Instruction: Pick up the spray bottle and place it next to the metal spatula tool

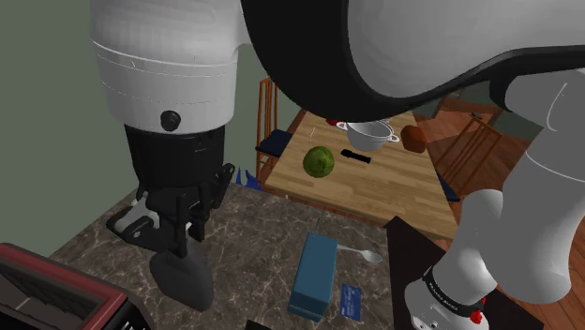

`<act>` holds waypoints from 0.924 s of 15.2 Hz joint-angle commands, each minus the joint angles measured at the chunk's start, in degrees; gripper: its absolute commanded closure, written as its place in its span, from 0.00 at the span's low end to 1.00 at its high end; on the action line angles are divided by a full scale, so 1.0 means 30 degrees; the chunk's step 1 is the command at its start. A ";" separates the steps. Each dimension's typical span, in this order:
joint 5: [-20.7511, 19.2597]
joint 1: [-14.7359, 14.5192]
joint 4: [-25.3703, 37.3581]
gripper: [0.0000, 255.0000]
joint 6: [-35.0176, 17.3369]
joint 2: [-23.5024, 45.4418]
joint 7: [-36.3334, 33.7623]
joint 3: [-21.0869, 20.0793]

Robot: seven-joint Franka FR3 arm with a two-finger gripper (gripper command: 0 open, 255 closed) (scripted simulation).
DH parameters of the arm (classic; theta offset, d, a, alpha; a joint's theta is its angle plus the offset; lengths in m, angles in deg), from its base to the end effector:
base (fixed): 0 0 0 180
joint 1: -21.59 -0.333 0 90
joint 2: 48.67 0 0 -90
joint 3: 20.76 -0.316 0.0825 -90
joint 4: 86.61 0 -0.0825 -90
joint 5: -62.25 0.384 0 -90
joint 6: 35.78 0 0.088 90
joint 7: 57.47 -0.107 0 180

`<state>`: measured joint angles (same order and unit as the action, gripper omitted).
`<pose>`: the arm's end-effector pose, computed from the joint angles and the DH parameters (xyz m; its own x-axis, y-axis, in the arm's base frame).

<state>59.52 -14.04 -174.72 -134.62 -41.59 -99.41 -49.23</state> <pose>0.2821 0.5317 0.5910 0.9255 0.3752 0.0509 0.3779 -0.9238 -0.0609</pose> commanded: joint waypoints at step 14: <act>0.0061 0.0159 -0.4002 1.00 -0.3872 -0.0162 0.0084 0.0096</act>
<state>59.73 -13.60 -185.96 -145.41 -42.10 -99.19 -48.97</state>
